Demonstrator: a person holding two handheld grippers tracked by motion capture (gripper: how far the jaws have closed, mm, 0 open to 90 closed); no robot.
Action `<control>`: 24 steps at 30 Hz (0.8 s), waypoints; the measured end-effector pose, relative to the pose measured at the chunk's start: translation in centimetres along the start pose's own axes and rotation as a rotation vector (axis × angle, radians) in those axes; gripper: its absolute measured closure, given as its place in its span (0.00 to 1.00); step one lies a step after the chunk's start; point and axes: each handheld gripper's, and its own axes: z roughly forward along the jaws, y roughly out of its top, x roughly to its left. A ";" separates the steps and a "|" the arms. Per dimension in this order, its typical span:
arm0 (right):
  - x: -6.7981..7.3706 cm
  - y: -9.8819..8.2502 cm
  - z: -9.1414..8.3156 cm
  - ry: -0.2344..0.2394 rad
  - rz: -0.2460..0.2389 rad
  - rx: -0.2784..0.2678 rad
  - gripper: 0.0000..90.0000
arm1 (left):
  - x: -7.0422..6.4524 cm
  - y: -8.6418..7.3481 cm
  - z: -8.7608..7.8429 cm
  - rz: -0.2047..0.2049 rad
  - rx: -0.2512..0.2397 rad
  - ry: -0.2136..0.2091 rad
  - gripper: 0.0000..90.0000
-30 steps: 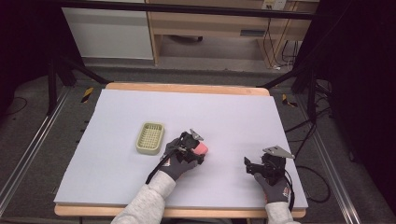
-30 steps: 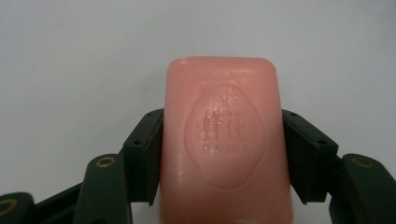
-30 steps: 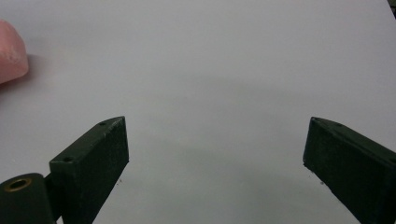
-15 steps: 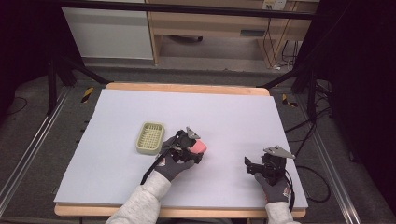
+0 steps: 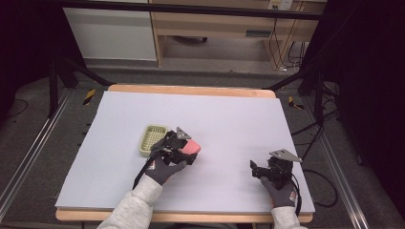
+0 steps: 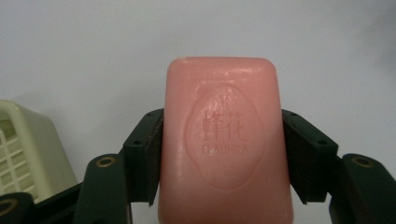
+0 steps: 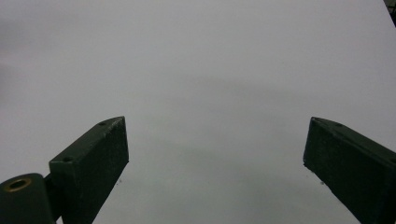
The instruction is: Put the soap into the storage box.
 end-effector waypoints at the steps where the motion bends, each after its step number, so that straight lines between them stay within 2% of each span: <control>1: 0.0 0.0 0.0 0.000 0.000 0.000 0.08 | 0.1 -0.1 -0.2 0.000 -0.003 0.003 0.41; 12: 0.0 0.0 0.0 0.000 -0.001 0.002 0.08 | 1.8 -1.3 -2.3 -0.023 -0.021 0.019 0.41; 24: -0.3 0.0 -0.2 -0.003 0.009 -0.001 0.08 | 3.8 -2.1 -3.9 -0.078 -0.056 0.044 0.41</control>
